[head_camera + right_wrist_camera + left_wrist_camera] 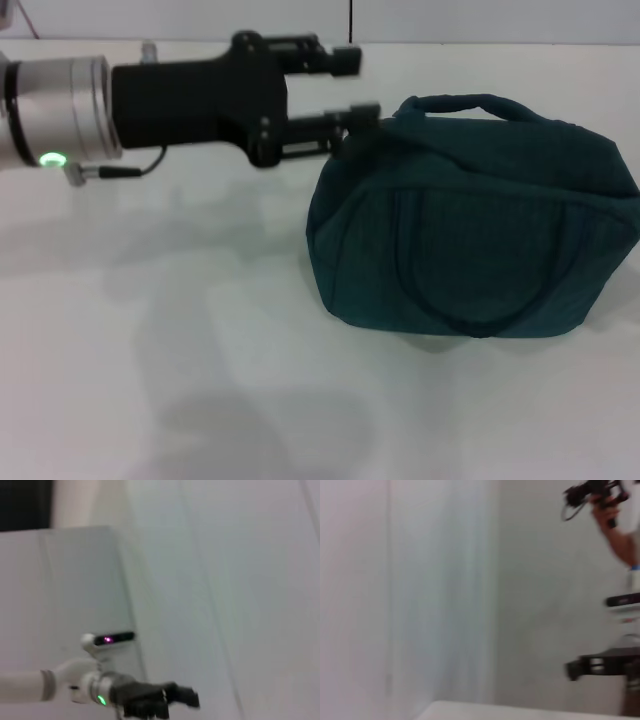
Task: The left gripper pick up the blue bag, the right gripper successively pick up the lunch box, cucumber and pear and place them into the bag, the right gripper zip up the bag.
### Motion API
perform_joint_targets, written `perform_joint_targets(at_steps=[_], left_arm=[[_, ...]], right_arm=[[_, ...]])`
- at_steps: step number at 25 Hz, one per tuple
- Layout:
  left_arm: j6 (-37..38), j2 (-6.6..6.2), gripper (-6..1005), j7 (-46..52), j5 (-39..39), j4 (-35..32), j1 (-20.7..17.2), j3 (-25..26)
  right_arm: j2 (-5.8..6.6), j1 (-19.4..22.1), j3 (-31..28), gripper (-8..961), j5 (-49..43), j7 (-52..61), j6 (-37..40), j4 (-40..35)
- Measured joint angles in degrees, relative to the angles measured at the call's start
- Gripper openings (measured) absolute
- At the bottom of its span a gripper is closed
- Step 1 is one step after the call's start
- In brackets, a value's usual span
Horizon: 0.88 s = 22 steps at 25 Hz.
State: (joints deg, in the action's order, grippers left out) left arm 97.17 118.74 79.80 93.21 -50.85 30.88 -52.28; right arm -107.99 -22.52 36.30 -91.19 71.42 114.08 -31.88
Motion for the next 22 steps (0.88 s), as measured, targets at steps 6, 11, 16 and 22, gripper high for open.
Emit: perform_joint_targets(at_steps=[6, 11, 16, 22], left_arm=[[7.3, 0.65, 576, 2.4, -1.4, 0.7, 0.0, -1.6], [7.3, 0.83, 576, 1.2, -3.3, 4.3, -0.4, -3.2], [6.2, 0.86, 576, -1.8, -3.7, 7.8, -0.1, -3.2], [3.5, 0.95, 576, -3.4, -3.7, 9.7, 0.2, -3.3]], right_arm=[[0.38, -5.2, 1.5, 779, -0.6, 1.2, 3.4, -0.4], [0.48, -7.7, 5.1, 778, -0.7, 2.3, 4.1, -1.9], [0.03, -9.2, 9.4, 777, -0.7, 2.5, 2.4, -2.3], [-0.37, -9.5, 11.6, 777, -0.7, 2.5, -0.3, -2.3]])
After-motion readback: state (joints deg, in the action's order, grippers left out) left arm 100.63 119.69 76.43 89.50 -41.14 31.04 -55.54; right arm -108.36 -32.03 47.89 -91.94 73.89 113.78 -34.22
